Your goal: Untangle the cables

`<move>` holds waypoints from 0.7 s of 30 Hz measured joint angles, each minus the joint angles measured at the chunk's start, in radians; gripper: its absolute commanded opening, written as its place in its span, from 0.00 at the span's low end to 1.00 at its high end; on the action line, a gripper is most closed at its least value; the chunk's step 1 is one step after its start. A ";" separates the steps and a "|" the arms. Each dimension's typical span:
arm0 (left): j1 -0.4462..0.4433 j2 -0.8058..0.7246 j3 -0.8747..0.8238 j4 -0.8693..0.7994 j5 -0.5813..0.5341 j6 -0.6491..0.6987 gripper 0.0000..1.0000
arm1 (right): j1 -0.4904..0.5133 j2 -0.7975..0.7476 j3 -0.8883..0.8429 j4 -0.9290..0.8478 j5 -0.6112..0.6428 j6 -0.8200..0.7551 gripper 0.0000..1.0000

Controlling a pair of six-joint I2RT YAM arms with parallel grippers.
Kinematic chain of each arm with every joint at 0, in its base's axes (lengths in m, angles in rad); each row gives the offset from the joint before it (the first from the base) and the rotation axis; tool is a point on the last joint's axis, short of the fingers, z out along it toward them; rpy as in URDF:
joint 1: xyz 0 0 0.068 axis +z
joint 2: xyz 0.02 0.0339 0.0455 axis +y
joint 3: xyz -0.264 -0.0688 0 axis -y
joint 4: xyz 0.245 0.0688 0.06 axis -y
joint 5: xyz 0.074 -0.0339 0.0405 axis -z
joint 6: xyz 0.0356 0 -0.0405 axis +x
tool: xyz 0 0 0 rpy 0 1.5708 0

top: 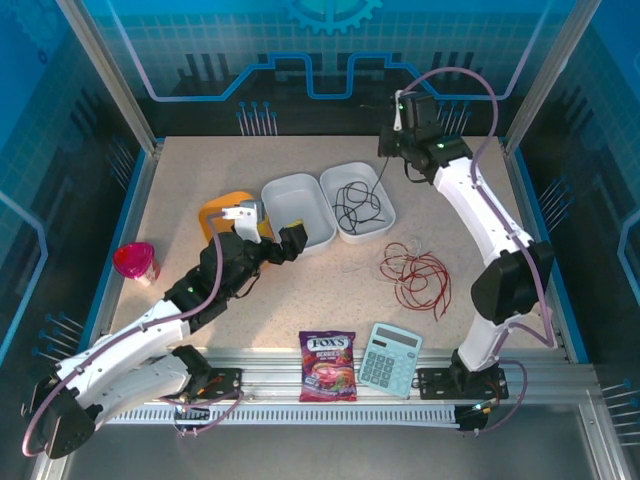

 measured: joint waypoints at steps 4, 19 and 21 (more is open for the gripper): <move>0.000 0.003 0.000 0.000 0.000 0.000 0.99 | 0.013 0.059 0.024 -0.036 0.015 0.008 0.00; 0.004 0.039 0.000 0.000 0.004 -0.001 0.99 | 0.061 0.300 0.170 -0.168 0.093 -0.021 0.00; 0.005 0.039 0.000 0.000 0.004 -0.001 0.99 | 0.066 0.350 0.216 -0.201 0.105 -0.029 0.00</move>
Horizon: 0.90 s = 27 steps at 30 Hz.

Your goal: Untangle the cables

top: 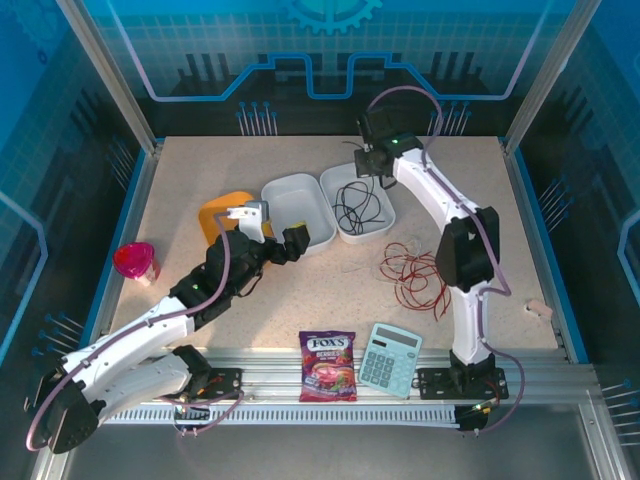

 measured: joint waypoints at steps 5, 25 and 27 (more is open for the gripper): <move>0.001 0.001 0.000 0.000 0.000 -0.002 0.99 | 0.005 0.125 0.109 -0.090 0.013 -0.027 0.00; 0.002 0.031 0.000 0.000 0.008 -0.003 0.99 | 0.011 0.332 0.203 -0.178 0.028 -0.140 0.29; 0.002 0.035 0.000 0.000 0.011 -0.002 0.99 | 0.014 0.332 0.210 -0.177 0.029 -0.153 0.34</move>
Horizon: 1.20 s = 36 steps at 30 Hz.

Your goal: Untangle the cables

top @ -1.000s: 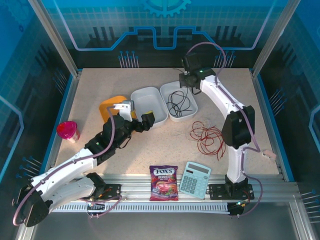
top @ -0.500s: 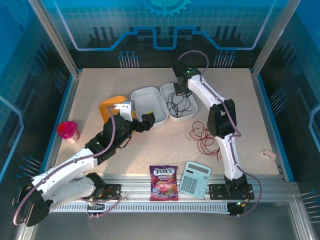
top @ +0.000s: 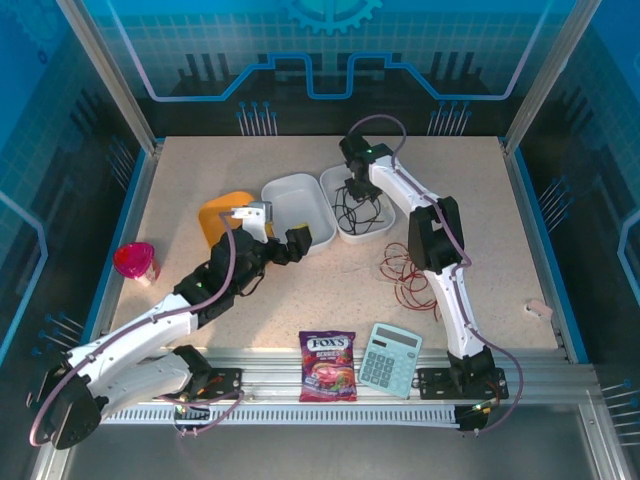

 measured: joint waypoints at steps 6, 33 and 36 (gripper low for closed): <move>0.001 0.003 0.000 0.000 0.007 0.000 0.99 | 0.010 -0.009 0.005 0.001 -0.003 -0.019 0.44; 0.001 0.045 0.000 0.000 0.007 0.000 0.99 | -0.012 -1.196 -1.106 0.061 -0.033 0.249 0.59; 0.003 0.077 0.004 0.003 0.018 0.000 0.99 | -0.019 -1.252 -1.161 0.020 -0.031 0.301 0.61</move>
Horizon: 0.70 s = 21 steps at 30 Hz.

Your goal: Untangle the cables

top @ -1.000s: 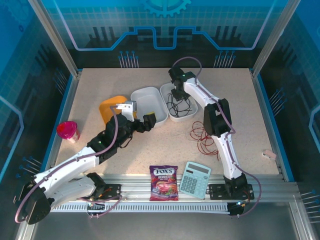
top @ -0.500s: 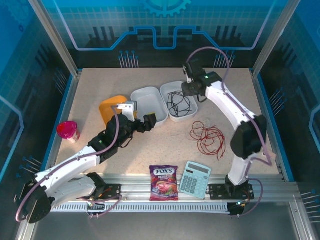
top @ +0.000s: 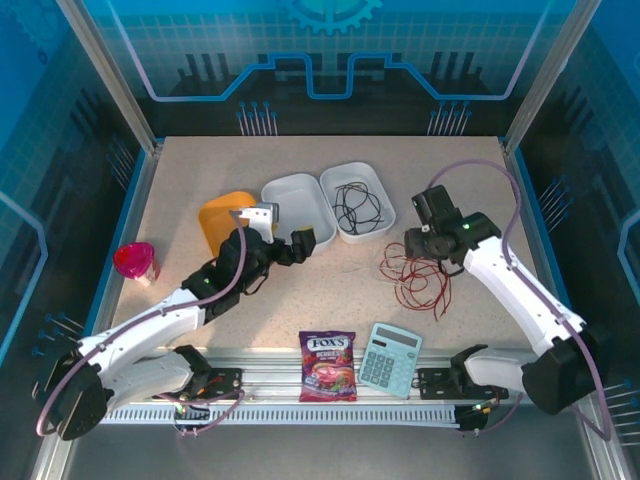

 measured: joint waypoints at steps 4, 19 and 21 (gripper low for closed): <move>0.003 0.055 0.025 0.001 0.037 -0.001 0.99 | -0.016 0.011 -0.057 -0.026 0.000 0.049 0.62; 0.003 0.090 0.053 0.026 0.092 -0.027 0.99 | -0.065 0.252 -0.079 0.008 0.028 0.022 0.68; 0.003 0.090 0.053 0.026 0.092 -0.027 0.99 | -0.071 0.286 -0.074 0.009 0.032 0.002 0.68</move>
